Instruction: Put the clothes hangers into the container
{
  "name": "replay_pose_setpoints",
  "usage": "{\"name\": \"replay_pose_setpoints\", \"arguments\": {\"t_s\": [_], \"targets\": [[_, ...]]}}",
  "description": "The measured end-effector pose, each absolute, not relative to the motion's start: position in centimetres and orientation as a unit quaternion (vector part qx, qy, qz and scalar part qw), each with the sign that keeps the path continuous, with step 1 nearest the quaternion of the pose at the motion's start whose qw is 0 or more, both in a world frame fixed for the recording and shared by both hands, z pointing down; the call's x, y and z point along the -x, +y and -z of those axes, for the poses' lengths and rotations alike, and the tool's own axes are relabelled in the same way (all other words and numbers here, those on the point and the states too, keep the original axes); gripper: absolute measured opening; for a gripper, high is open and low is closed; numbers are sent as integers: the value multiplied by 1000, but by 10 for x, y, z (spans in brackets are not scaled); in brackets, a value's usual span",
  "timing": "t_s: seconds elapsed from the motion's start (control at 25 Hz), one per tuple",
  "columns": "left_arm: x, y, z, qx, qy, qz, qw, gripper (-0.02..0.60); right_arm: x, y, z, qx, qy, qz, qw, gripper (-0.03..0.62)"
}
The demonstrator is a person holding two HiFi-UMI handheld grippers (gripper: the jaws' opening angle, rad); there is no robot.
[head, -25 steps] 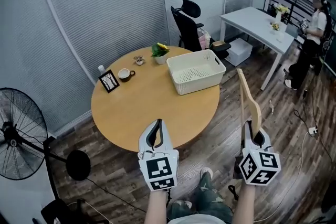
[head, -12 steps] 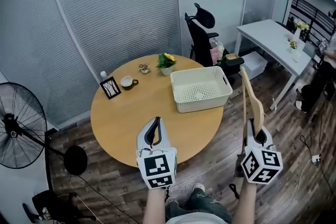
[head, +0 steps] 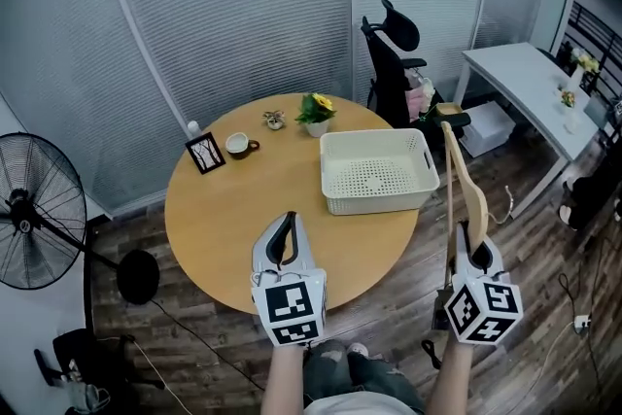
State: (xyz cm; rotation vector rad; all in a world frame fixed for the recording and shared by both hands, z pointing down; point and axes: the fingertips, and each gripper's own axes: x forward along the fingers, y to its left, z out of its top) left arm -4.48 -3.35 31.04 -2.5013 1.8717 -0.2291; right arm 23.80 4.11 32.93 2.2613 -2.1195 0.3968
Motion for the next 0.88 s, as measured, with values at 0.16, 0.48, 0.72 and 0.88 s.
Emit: {"name": "replay_pose_setpoints", "arguments": {"t_s": [0.16,0.48,0.72,0.88], "targets": [[40,-43,-319,796,600,81,-1,1,-242,28,-341,-717,-683,-138,12,63],[33,-81,-332,792,604,89,-10,1,-248,-11,-350,-711,-688,-144,17,63],[23,-127,-334,792,605,82,-7,0,-255,-58,-348,-707,-694,-133,19,63],[15,-158,-334,795,601,82,-8,1,-259,-89,-345,-704,-698,-129,19,63]]}}
